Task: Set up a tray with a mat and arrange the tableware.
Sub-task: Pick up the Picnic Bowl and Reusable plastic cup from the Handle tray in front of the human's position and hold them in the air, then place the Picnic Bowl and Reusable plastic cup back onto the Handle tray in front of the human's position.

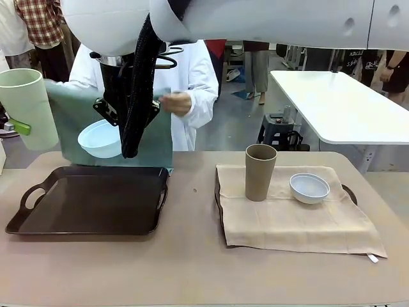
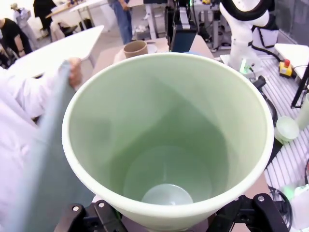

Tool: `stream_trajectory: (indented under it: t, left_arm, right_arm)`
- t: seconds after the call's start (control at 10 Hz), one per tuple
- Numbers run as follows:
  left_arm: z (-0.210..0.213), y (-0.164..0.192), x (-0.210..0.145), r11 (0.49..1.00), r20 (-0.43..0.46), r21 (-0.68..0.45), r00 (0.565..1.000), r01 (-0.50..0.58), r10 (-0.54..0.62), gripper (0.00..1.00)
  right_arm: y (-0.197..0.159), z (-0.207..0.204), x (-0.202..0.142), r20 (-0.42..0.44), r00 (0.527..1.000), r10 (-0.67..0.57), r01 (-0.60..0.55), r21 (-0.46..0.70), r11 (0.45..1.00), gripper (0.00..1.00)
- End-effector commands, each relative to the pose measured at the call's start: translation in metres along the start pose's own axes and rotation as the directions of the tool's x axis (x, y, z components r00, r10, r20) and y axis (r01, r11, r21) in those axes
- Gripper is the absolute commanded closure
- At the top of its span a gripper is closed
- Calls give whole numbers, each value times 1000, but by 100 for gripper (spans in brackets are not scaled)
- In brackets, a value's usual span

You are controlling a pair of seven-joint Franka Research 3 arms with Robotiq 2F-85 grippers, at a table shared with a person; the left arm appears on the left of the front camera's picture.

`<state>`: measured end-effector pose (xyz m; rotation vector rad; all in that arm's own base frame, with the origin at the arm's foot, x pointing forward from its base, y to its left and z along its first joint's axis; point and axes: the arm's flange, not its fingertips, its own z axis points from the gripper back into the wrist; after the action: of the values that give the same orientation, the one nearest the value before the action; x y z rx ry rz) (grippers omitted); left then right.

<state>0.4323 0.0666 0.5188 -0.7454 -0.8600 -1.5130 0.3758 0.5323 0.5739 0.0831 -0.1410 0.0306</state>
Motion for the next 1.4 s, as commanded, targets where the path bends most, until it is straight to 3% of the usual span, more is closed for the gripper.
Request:
stream_trajectory:
  t: [0.0,1.3]
  left_arm:
    - [1,-1,2,1000,-5,3,1000,22,-22,100]
    - [1,-1,2,1000,-5,3,1000,22,-22,100]
  right_arm:
    - [-1,3,-1,3,1000,-4,4,-2,1000,100]
    - [-1,3,-1,3,1000,-4,4,-2,1000,100]
